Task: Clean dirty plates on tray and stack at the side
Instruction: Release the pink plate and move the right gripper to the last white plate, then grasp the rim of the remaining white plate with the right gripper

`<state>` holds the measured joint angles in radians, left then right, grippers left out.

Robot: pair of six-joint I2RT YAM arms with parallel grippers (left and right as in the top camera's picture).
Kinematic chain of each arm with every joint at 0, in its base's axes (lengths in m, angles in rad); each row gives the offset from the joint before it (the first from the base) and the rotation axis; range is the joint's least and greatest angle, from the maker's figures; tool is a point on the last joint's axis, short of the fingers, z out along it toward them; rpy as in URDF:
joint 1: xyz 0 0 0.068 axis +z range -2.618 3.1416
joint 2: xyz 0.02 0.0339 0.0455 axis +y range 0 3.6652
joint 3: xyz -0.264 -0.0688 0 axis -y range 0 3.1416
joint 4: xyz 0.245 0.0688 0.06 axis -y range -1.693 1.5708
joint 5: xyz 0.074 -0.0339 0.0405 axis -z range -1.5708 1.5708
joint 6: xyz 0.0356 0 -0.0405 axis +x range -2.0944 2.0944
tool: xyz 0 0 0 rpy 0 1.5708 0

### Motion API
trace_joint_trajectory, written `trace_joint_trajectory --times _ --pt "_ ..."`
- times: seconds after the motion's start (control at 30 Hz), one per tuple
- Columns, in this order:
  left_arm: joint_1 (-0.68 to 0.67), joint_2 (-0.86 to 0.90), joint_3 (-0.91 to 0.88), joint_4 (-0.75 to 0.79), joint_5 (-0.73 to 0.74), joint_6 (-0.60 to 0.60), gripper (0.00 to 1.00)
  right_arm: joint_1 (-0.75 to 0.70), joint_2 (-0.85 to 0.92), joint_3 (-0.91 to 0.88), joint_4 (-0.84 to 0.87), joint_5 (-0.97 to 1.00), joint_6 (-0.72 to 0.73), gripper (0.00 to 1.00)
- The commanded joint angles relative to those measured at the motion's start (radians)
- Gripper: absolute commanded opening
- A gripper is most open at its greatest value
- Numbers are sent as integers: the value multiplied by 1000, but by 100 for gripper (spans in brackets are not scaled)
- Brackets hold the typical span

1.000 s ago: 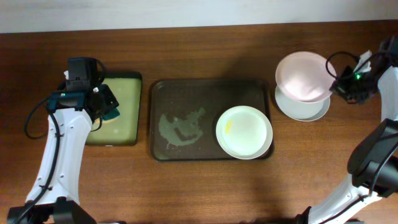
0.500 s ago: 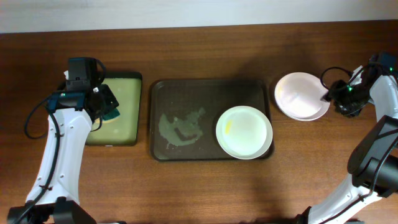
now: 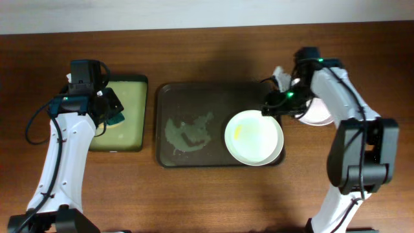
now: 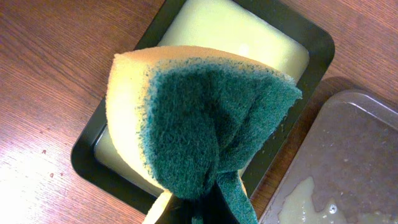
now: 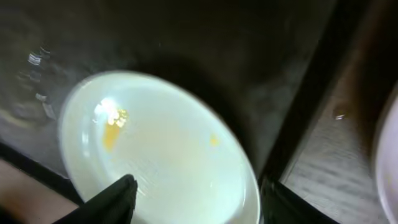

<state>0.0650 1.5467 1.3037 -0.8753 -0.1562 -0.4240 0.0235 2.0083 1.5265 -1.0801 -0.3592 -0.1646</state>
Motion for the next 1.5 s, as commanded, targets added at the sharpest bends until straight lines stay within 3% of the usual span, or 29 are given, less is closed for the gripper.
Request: trace_joint_trajectory --times 0.0,0.23,0.4,0.53,1.0,1.1,1.2,1.27,1.33,1.4,1.47 --pt "3 -3 0 3 4 -2 0 75 1 -80 47 156 13 63" --pt "3 -3 0 3 5 -2 0 88 1 -150 143 192 3 58" --pt "3 -3 0 6 4 -2 0 88 1 -17 105 73 4 58" --pt "3 -3 0 6 4 -2 0 87 1 61 102 235 4 59" --pt "3 -3 0 6 11 -2 0 87 46 -94 115 235 -37 56" --pt "3 -3 0 6 11 -2 0 88 46 -103 58 209 51 53" --pt "3 -3 0 7 11 -2 0 89 46 -103 42 34 66 50" --pt "3 -3 0 7 11 -2 0 93 46 -103 55 -55 148 45" --pt "3 -3 0 6 11 -2 0 101 46 -103 48 33 209 34" --pt "3 -3 0 6 11 -2 0 100 46 -103 6 162 360 34" --pt "3 -3 0 6 11 -2 0 103 46 -108 -44 157 366 41"
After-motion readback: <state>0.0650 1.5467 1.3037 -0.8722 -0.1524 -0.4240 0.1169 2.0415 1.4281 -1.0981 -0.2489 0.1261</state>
